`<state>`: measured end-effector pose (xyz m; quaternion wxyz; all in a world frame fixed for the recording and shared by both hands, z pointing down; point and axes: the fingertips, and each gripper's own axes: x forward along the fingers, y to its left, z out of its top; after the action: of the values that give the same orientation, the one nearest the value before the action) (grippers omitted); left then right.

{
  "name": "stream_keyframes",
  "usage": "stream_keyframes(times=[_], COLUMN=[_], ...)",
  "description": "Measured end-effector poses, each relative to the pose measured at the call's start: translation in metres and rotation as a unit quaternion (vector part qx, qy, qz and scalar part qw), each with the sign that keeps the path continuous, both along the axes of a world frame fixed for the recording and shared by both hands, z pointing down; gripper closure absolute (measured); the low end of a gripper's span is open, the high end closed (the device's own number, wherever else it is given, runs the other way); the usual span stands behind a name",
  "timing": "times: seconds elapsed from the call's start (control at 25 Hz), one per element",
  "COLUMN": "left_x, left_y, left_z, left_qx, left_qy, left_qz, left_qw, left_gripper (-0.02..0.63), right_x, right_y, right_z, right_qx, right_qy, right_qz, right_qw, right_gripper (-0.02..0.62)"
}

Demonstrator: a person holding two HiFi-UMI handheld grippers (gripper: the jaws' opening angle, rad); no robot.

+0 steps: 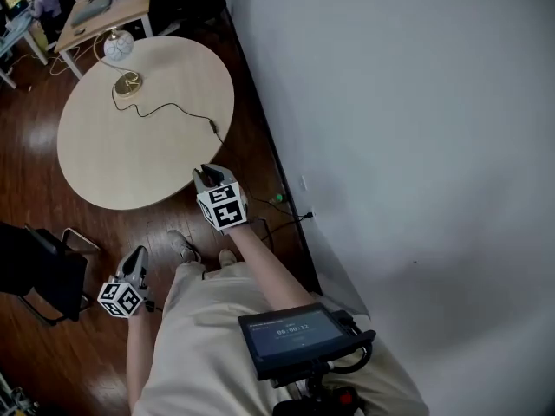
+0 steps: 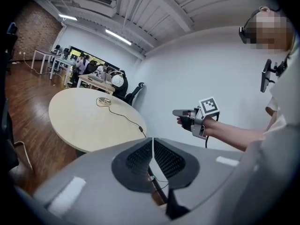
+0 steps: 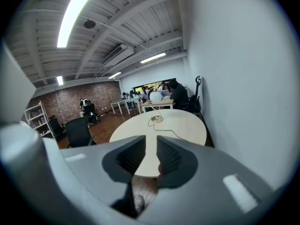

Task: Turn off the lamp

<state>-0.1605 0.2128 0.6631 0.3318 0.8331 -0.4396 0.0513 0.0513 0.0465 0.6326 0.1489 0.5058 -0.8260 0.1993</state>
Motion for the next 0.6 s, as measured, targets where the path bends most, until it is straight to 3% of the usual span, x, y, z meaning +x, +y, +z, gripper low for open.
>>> stream_keyframes(times=[0.28,0.44,0.6], left_x=[0.002,0.003,0.010], left_y=[0.022,0.027,0.031], left_z=[0.005,0.004,0.016], left_qx=[-0.010,-0.015,-0.030], left_qy=[-0.027,-0.020,-0.016], left_qz=[0.002,-0.016,-0.008], left_qw=[0.9996,0.9995,0.9994], left_gripper=[0.603,0.603,0.603], right_x=[-0.006,-0.009,-0.010], right_y=[0.028,0.037,0.039], right_z=[0.015,0.025,0.027], right_qx=[-0.017,-0.029,-0.027], right_qy=[-0.016,-0.020,-0.018], right_qz=[-0.017,-0.024,-0.028], right_qw=[1.000,0.999,0.999], right_gripper=[0.520,0.520,0.520])
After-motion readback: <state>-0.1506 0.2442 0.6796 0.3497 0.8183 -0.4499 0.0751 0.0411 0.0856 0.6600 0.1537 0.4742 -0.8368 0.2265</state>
